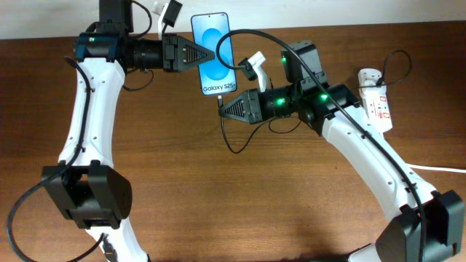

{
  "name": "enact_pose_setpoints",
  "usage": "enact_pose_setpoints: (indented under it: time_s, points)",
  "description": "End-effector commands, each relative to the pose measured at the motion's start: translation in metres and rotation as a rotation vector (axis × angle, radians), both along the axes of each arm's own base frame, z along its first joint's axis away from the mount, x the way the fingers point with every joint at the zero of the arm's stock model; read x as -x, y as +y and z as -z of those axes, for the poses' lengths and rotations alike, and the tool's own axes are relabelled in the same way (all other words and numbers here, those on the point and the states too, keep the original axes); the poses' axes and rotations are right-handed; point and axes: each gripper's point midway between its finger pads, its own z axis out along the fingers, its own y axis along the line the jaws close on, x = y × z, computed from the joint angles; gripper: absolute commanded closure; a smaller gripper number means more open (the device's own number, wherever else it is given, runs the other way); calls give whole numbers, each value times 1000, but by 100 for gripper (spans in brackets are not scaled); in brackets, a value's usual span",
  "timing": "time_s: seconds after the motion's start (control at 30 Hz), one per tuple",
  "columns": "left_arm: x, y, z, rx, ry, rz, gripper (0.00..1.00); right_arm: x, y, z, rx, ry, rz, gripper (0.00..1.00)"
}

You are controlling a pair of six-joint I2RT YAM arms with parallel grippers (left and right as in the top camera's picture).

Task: Plug charger to phone and switch on socket
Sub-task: 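Push the connector up into the phone's charging port with the right gripper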

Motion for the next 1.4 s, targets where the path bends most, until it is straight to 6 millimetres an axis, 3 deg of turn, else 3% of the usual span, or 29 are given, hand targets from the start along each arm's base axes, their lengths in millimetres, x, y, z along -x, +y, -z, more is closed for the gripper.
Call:
enact_pose_setpoints:
  time_s: [0.0, 1.23, 1.37]
  points:
    - [6, -2, -12, 46, -7, 31, 100, 2, 1, -16, -10, -57, -2, 96]
    - [10, -3, -15, 63, -27, 49, 100, -7, -5, -26, -47, -99, 4, 96]
    - [9, -3, -8, 32, 1, 30, 100, -14, -9, -28, -52, -122, 20, 95]
